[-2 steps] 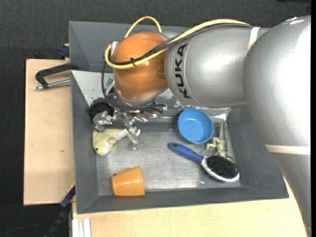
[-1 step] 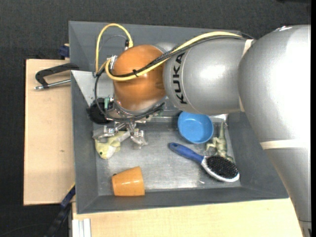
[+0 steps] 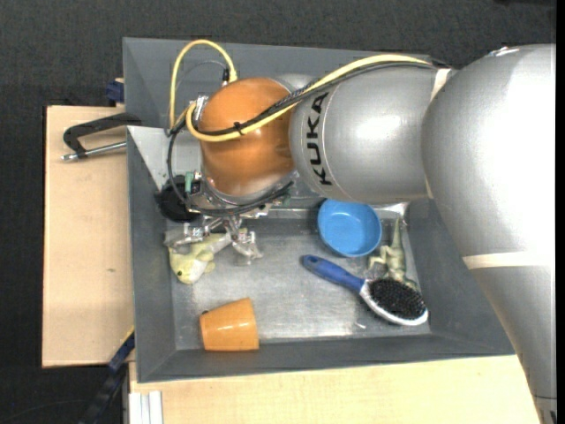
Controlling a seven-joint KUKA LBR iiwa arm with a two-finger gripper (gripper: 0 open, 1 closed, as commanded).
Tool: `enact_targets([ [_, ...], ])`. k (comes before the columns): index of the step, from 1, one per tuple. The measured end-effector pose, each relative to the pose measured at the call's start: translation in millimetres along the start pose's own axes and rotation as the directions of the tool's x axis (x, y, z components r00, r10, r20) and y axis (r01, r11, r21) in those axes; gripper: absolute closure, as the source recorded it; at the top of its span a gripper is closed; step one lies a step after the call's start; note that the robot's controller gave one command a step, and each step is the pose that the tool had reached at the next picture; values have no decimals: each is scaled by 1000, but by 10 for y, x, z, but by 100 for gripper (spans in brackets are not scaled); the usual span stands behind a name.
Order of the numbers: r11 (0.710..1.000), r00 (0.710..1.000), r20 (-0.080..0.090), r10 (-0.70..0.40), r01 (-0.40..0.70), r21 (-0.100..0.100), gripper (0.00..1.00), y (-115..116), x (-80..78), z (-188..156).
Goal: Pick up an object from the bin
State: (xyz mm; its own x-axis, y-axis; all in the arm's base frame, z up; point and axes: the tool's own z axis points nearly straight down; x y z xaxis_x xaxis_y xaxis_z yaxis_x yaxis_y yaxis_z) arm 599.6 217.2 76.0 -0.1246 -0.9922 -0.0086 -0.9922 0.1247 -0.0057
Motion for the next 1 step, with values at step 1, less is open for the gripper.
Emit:
enact_targets([
  [1, 1000, 1000, 2, 0, 0, 2, 100, -7, -13, -24],
])
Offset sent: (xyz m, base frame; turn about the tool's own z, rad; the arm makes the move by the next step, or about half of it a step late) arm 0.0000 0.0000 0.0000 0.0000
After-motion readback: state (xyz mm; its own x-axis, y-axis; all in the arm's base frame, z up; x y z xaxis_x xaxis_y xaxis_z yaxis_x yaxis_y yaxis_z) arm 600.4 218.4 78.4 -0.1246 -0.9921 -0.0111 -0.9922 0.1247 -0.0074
